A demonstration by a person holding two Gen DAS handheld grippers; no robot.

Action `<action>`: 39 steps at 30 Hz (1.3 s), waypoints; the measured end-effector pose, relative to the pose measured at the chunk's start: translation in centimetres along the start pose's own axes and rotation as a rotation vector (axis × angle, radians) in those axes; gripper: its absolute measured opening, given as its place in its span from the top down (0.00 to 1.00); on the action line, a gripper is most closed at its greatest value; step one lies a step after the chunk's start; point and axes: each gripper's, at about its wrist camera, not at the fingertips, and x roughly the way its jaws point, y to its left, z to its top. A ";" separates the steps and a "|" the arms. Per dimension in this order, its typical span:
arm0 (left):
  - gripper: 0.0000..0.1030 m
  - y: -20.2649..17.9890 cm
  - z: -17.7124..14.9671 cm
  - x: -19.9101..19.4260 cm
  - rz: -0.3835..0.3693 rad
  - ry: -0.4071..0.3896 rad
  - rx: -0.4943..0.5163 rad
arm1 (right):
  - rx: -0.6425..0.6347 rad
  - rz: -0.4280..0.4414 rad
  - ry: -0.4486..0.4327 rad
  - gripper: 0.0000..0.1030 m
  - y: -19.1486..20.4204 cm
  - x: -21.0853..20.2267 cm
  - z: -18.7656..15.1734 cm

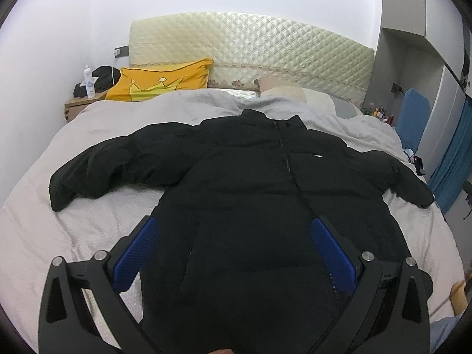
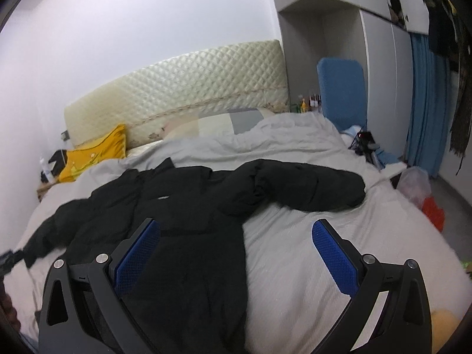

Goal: Fold large clothes
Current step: 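Reach the right tool to the jacket sleeve cuff and grasp it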

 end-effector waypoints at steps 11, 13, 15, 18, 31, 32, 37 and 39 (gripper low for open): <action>0.00 1.2 -0.4 2.3 -0.001 0.018 -0.083 | 0.223 0.050 0.067 0.00 -10.0 12.4 0.0; 0.00 1.3 -0.4 2.8 0.011 0.023 -0.084 | 0.300 0.061 0.084 0.00 -11.9 14.7 -0.4; 0.00 1.3 -0.5 3.6 0.017 0.040 -0.086 | 0.403 0.103 0.086 0.00 -14.0 16.5 -0.9; 0.00 1.3 -0.6 4.5 0.025 0.061 -0.087 | 0.605 0.168 0.075 0.00 -17.1 18.9 -1.9; 0.00 1.4 -0.7 8.5 0.080 0.129 -0.118 | 1.152 0.094 -0.101 0.00 -24.8 25.1 -4.1; 0.00 1.6 -0.8 8.7 0.083 0.130 -0.126 | 1.165 0.070 -0.123 0.00 -25.3 25.2 -3.9; 0.00 1.8 -0.9 9.6 0.103 0.132 -0.137 | 1.131 -0.030 -0.228 0.00 -27.4 25.9 -1.8; 0.00 1.7 -0.9 9.9 0.116 0.137 -0.134 | 1.095 -0.057 -0.239 0.04 -28.0 26.5 -1.1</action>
